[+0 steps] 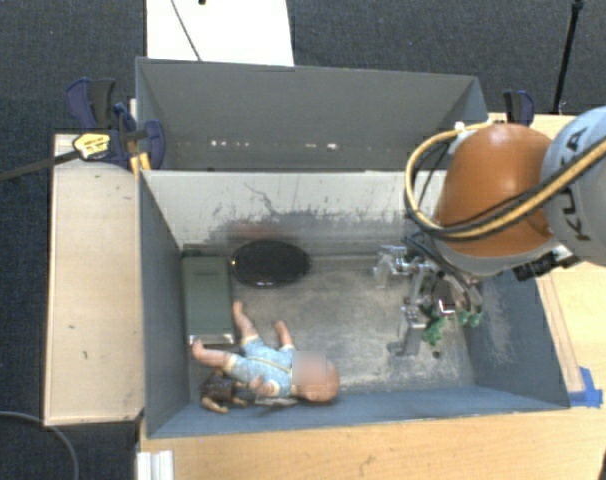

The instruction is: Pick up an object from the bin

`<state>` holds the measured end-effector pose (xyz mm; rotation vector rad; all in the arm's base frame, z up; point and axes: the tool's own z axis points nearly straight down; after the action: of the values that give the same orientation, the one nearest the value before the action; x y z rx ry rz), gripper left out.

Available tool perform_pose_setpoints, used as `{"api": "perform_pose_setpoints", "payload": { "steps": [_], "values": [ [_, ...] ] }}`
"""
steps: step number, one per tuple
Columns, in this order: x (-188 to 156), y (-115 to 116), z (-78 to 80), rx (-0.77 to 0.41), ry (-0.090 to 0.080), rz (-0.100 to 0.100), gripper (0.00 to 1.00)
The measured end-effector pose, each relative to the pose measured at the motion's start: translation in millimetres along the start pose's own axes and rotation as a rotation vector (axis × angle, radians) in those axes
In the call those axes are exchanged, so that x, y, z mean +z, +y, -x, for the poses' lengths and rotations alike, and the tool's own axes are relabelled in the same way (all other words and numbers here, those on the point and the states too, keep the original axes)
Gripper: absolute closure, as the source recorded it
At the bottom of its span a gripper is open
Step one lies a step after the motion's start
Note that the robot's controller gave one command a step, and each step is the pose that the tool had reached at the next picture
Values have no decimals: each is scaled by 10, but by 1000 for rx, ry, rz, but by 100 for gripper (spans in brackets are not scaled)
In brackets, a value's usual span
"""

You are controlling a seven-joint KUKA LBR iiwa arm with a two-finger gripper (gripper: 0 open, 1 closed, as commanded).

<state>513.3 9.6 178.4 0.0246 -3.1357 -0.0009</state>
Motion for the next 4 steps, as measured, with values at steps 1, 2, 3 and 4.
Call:
{"api": "perform_pose_setpoints", "payload": {
  "steps": [1, 2, 3, 4],
  "values": [
    [-45, 0, 16, 0, -9, 0, 0],
    [251, 383, 299, 78, -16, 0, 0],
    [-91, 234, -114, 82, -5, 0, 100],
    [-91, 234, -115, 83, -5, 0, 0]
  ]
}}
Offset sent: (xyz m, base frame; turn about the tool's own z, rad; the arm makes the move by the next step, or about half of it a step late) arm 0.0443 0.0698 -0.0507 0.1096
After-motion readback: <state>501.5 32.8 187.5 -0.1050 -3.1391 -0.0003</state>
